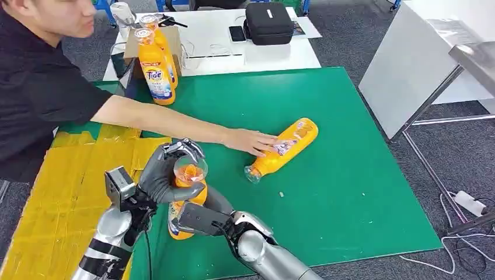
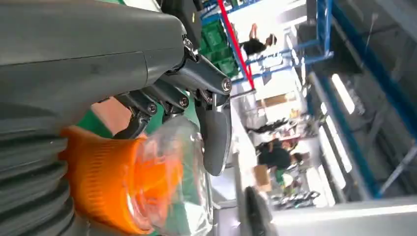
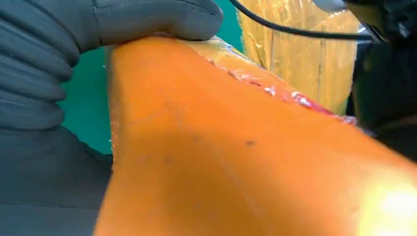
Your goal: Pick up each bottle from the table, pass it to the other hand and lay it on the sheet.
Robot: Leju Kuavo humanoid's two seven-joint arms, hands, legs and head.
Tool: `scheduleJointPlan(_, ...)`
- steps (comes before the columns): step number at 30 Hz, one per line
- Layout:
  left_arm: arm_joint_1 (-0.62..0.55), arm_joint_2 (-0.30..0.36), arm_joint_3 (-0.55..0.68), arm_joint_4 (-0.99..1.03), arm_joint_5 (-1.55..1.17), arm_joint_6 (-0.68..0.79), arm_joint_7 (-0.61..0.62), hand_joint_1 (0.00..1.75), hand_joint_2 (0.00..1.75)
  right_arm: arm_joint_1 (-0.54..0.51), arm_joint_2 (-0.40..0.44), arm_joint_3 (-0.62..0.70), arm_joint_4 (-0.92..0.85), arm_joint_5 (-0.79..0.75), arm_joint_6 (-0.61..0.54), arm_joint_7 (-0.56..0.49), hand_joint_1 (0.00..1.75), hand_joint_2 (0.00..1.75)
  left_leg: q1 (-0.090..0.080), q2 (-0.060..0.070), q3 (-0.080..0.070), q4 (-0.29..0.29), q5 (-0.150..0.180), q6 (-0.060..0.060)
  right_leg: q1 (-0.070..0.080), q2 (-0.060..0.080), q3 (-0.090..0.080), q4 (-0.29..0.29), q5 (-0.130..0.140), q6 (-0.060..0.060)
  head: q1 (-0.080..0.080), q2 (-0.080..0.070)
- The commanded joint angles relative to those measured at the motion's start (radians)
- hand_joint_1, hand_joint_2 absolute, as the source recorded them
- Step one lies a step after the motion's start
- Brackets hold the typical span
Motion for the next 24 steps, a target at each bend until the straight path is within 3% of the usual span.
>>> scheduleJointPlan(1,-0.198,0.234,-0.150,0.278,-0.119,-0.107,0.001,1.75,1.75,-0.073,0.013,0.137,0.089,-0.003,0.053,-0.008,1.75,1.75,-0.002,0.000,0.002,-0.001,0.002,0.000,-0.001,-0.001,0.000,0.001,0.001,-0.002,0.000,0.000)
scheduleJointPlan(5,-0.218,0.359,-0.172,0.367,-0.057,-0.252,-0.036,1.75,1.75,-0.114,0.032,0.156,0.129,-0.024,0.084,-0.025,1.75,1.75,-0.002,0.004,0.003,-0.002,0.002,-0.001,-0.002,0.003,0.000,0.003,0.001,-0.002,0.000,0.000)
scheduleJointPlan(6,-0.229,0.490,-0.207,0.364,0.029,-0.369,0.031,1.75,1.75,-0.140,0.038,0.170,0.145,-0.035,0.101,-0.037,1.75,1.75,-0.001,0.004,0.003,-0.002,0.002,-0.001,-0.001,0.003,0.001,0.003,0.001,-0.002,0.000,0.000)
scheduleJointPlan(8,-0.226,0.651,-0.215,0.339,0.116,-0.453,0.033,1.75,1.75,-0.167,0.048,0.176,0.159,-0.057,0.110,-0.036,1.75,1.75,-0.002,0.012,0.005,-0.002,0.001,-0.002,-0.002,0.011,-0.002,0.006,0.002,-0.003,0.000,0.000)
scheduleJointPlan(9,-0.222,0.690,-0.213,0.324,0.166,-0.480,0.059,0.03,1.75,-0.173,0.048,0.181,0.160,-0.064,0.110,-0.034,1.75,1.75,-0.001,0.011,0.004,-0.001,0.000,-0.002,-0.002,0.010,-0.002,0.007,0.002,-0.002,0.002,0.000)
scheduleJointPlan(11,-0.206,0.782,-0.234,0.249,0.273,-0.523,0.136,0.00,1.75,-0.185,0.051,0.197,0.163,-0.080,0.119,-0.032,1.75,1.75,0.000,0.015,0.006,-0.001,0.000,-0.003,-0.003,0.012,-0.002,0.010,0.001,-0.003,0.001,0.000)
scheduleJointPlan(15,-0.214,0.832,-0.267,0.179,0.361,-0.540,0.225,0.00,1.75,-0.192,0.059,0.209,0.162,-0.091,0.125,-0.030,1.75,1.75,0.000,0.008,0.002,0.000,0.002,-0.005,-0.001,0.005,-0.007,0.013,0.000,-0.003,0.001,0.000)
scheduleJointPlan(19,-0.233,1.018,-0.341,0.037,0.644,-0.547,0.362,0.00,1.75,-0.208,0.064,0.232,0.162,-0.119,0.130,-0.020,1.75,1.75,0.001,0.005,-0.006,0.003,0.005,-0.008,0.001,0.003,-0.013,0.015,-0.001,-0.003,0.001,0.000)
scheduleJointPlan(24,-0.128,1.112,-0.308,-0.057,0.749,-0.524,0.372,0.00,1.75,-0.222,0.071,0.255,0.167,-0.136,0.140,-0.021,1.75,1.75,0.000,0.009,-0.004,0.000,0.005,-0.009,-0.001,0.006,-0.014,0.014,0.001,-0.007,0.000,0.000)
